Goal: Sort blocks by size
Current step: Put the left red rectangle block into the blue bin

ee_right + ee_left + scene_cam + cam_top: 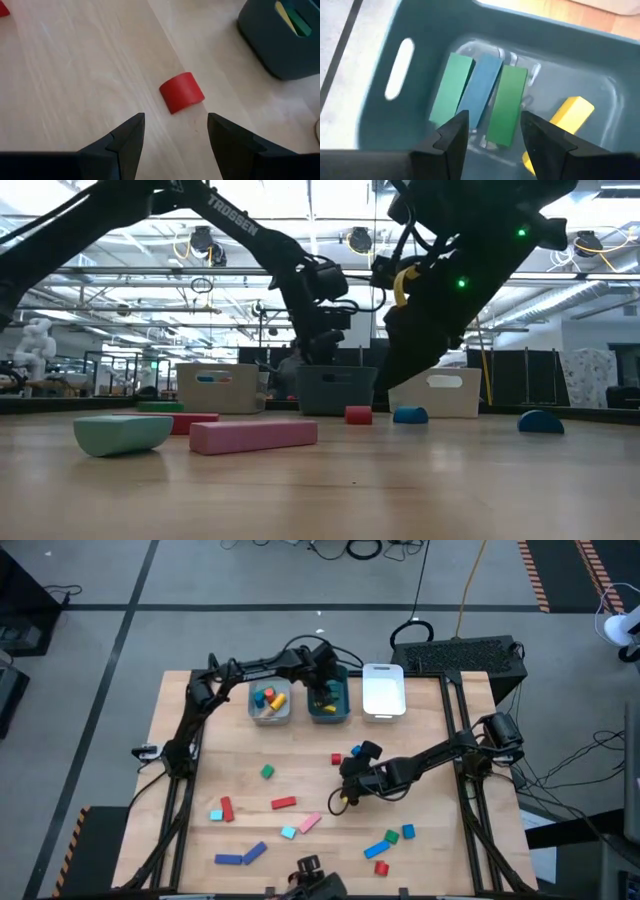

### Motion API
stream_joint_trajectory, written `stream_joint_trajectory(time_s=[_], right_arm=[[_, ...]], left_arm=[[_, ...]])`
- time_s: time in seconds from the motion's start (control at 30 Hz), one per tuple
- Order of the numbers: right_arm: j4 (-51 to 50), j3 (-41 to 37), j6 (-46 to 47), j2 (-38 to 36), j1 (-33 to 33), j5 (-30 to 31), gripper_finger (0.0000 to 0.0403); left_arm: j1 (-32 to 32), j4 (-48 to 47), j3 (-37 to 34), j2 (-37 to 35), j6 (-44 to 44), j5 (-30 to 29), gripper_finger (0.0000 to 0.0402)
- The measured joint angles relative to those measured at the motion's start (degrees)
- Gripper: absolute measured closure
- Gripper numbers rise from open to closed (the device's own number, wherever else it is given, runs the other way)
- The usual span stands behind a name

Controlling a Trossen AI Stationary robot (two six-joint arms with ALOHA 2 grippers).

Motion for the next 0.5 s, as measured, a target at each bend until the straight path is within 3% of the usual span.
stream_joint_trajectory(time_s=[0.2, 0.5], right_arm=[[0.5, 0.0, -0.3, 0.0, -0.2, 0.0, 0.0202], [1.4, 0.0, 3.2, 0.0, -0.4, -0.1, 0.0202]], left_arm=[[-0.6, -0.8, 0.0, -2.4, 0.0, -1.3, 0.0219], [-4.4, -11.5, -1.4, -9.0, -3.1, -1.3, 0.0219]])
